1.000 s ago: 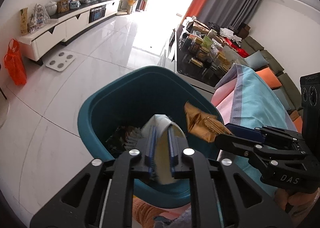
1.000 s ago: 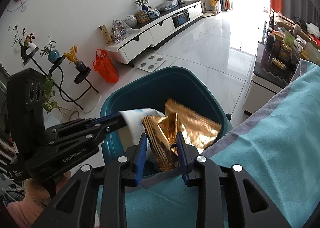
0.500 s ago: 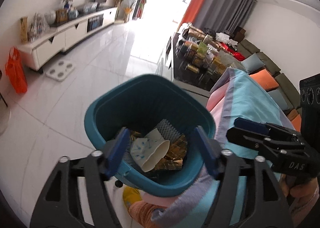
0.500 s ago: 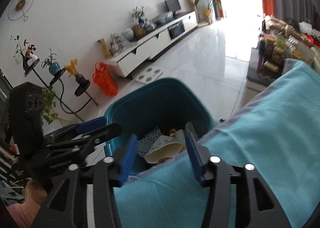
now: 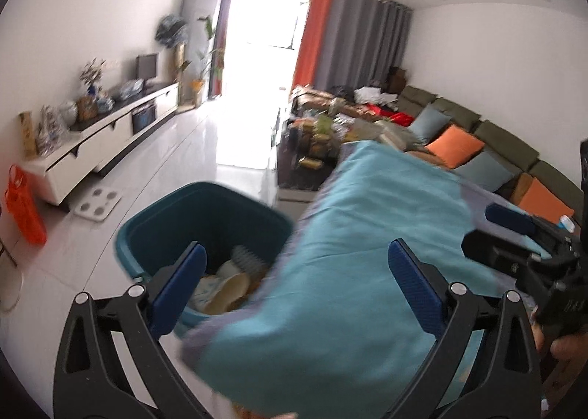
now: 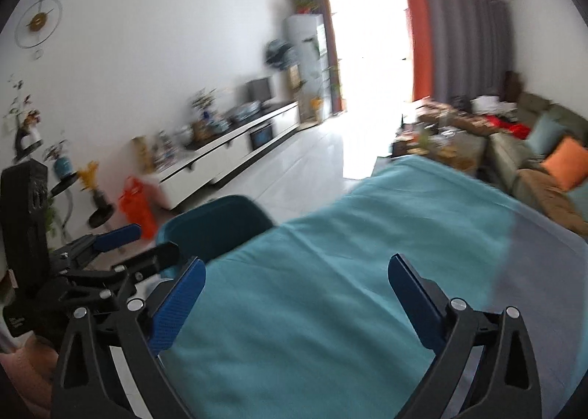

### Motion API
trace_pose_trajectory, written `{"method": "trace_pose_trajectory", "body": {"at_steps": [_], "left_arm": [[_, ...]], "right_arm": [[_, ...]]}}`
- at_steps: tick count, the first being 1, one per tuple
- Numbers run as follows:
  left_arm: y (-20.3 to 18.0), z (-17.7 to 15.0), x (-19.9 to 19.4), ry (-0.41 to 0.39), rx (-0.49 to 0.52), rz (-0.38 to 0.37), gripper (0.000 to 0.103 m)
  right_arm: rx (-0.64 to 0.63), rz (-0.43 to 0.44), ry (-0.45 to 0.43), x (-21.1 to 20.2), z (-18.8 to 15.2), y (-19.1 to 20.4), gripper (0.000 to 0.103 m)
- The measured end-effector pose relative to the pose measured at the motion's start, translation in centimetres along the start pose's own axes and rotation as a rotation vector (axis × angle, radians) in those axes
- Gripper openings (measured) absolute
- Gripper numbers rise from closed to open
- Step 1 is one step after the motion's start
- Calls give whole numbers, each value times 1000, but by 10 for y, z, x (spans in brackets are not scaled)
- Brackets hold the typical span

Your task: Collect trash

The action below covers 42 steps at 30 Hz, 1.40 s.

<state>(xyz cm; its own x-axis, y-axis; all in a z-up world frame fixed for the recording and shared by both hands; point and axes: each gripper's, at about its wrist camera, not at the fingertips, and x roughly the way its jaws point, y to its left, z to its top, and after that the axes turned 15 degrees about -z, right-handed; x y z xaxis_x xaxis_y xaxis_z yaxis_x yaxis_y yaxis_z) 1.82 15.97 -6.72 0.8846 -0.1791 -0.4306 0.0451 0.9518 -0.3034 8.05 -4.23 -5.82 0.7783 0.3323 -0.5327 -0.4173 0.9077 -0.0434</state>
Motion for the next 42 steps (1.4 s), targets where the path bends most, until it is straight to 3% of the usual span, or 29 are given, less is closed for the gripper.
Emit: {"method": "trace_pose_trajectory", "body": {"at_steps": [6, 18, 27, 42], "left_arm": [[-63, 0, 7, -62, 99, -95, 97], [-150, -2, 31, -136, 243, -153, 97], [-173, -4, 33, -153, 282, -182, 97], [-184, -8, 34, -158, 296, -187, 97]], "right_arm": [[94, -185, -79, -43, -25, -53, 96], [247, -447, -151, -93, -69, -125, 96], [277, -541, -185, -111, -84, -144, 96], [289, -577, -206, -124, -83, -144, 96]]}}
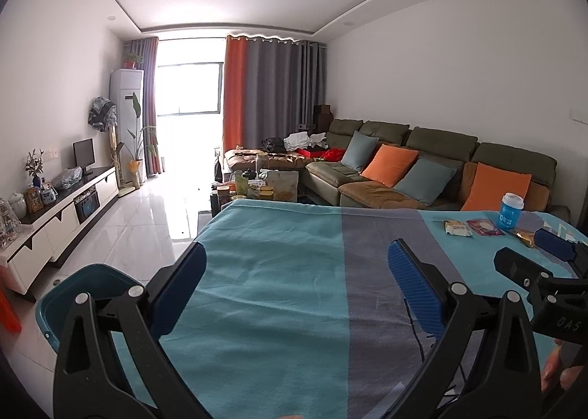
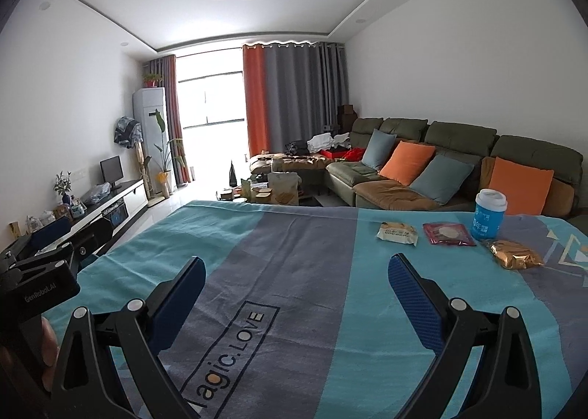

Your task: Collect trash

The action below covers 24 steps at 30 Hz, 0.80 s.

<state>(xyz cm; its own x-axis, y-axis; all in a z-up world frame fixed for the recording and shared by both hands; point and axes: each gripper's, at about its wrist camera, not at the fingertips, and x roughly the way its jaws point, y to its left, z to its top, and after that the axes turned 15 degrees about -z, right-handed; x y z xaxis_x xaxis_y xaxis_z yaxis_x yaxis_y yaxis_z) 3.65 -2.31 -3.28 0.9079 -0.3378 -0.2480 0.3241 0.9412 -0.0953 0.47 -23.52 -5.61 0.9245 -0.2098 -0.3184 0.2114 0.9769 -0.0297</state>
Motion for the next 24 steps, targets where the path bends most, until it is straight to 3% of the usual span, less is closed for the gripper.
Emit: {"method": "trace_pose_trajectory", "body": {"at_steps": [24], "left_arm": [[-5, 3, 0, -17, 18, 22, 97]], "right_arm": [[10, -18, -22, -6, 3, -6, 96]]}}
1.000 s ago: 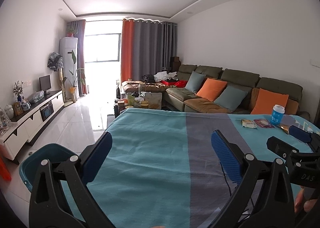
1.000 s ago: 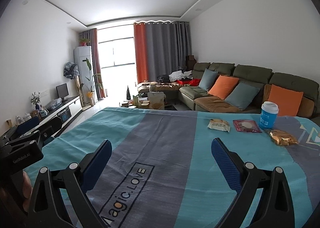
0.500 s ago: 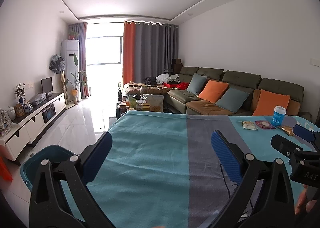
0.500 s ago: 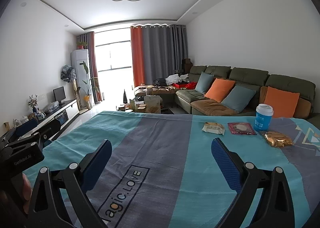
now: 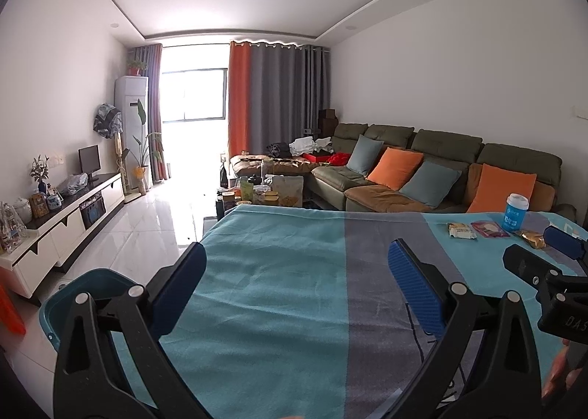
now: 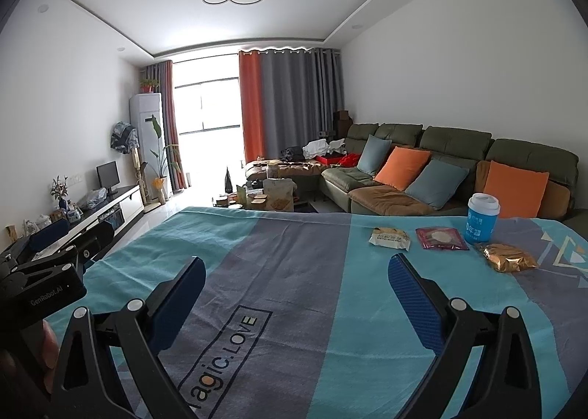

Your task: Collect trash

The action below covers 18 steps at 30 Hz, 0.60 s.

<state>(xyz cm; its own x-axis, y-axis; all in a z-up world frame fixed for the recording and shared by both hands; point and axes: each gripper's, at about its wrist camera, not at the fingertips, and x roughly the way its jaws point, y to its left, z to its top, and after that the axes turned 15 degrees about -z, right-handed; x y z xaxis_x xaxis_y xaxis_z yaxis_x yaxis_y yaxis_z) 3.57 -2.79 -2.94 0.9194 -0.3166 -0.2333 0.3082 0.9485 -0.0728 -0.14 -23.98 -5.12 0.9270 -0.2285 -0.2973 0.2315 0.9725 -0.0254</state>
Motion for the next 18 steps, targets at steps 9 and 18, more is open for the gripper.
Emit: {"method": "trace_pose_trajectory", "body": {"at_steps": [9, 18], "left_arm": [[-2, 1, 0, -3, 7, 3, 97], [-1, 2, 0, -2, 6, 8, 97]], "right_arm": [[13, -8, -3, 2, 2, -7, 96], [12, -9, -3, 2, 2, -7, 96]]}}
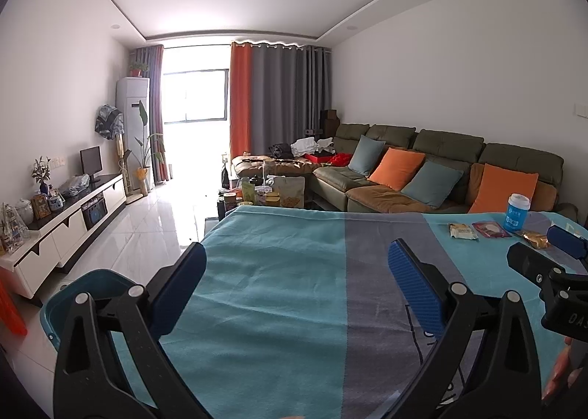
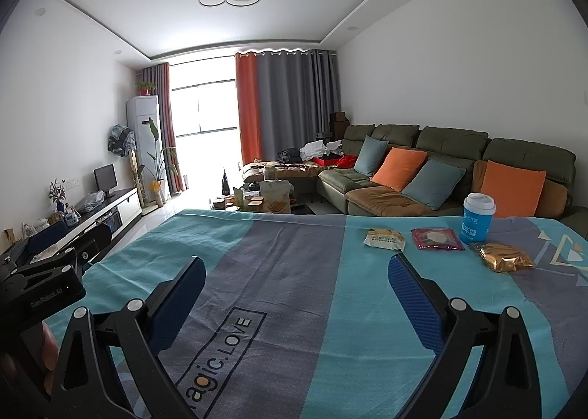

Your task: Collect trash

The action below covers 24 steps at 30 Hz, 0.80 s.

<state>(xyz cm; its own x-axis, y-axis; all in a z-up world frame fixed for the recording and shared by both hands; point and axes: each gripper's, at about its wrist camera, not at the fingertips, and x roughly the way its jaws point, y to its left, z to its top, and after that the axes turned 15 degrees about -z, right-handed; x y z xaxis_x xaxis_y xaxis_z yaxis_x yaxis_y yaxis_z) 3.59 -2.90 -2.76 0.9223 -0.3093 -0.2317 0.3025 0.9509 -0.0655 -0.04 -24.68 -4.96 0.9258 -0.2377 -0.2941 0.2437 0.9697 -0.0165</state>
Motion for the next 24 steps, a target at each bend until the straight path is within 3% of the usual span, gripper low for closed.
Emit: {"method": "trace_pose_trajectory", "body": {"at_steps": [24], "left_arm": [[0, 0, -1, 2, 2, -5, 97]], "right_arm": [[5, -1, -4, -1, 1, -3, 96]]}}
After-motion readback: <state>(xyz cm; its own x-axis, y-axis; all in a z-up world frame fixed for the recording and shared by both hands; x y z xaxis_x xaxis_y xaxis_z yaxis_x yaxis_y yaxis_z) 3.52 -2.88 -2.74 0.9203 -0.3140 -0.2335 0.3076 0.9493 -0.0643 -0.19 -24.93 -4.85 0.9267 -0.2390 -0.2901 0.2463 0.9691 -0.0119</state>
